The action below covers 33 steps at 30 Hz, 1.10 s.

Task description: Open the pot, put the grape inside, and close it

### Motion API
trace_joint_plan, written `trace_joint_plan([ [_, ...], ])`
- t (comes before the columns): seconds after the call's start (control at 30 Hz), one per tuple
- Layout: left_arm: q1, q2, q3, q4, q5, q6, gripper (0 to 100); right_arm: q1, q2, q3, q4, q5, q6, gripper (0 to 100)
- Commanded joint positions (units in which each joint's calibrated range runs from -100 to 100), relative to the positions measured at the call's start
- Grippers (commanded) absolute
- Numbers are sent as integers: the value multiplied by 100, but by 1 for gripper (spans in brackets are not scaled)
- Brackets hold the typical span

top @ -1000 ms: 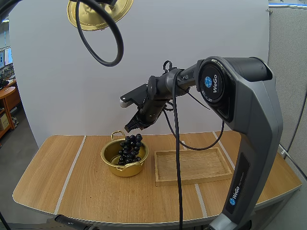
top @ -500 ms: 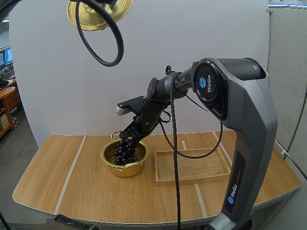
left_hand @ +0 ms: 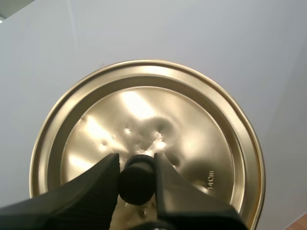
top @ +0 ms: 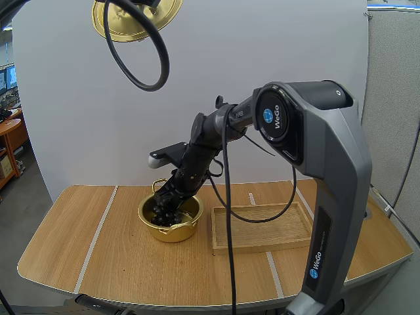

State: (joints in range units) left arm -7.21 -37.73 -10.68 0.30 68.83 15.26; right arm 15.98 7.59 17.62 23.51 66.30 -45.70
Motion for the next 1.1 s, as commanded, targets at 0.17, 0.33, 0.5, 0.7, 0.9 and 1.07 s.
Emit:
trace_joint_plan([
  [0.17, -21, -2, -29, 79, -186, -24, 0, 105, 19, -1, -28, 58, -29, 0],
  [0.33, -21, -2, -29, 79, -186, -24, 0, 105, -347, -1, -284, 114, 100, 0],
  [0.5, -21, -2, -29, 79, -186, -24, 0, 105, -979, -1, -411, 114, 100, 0],
  [0.7, -21, -2, -29, 79, -186, -24, 0, 105, -1414, -13, -536, -20, 134, 0],
  [0.9, -21, -2, -29, 79, -186, -24, 0, 45, -1425, -13, -671, -125, 177, 0],
  [1.07, -21, -2, -29, 79, -186, -24, 0, -244, -1492, -13, -659, -33, 230, 0],
])
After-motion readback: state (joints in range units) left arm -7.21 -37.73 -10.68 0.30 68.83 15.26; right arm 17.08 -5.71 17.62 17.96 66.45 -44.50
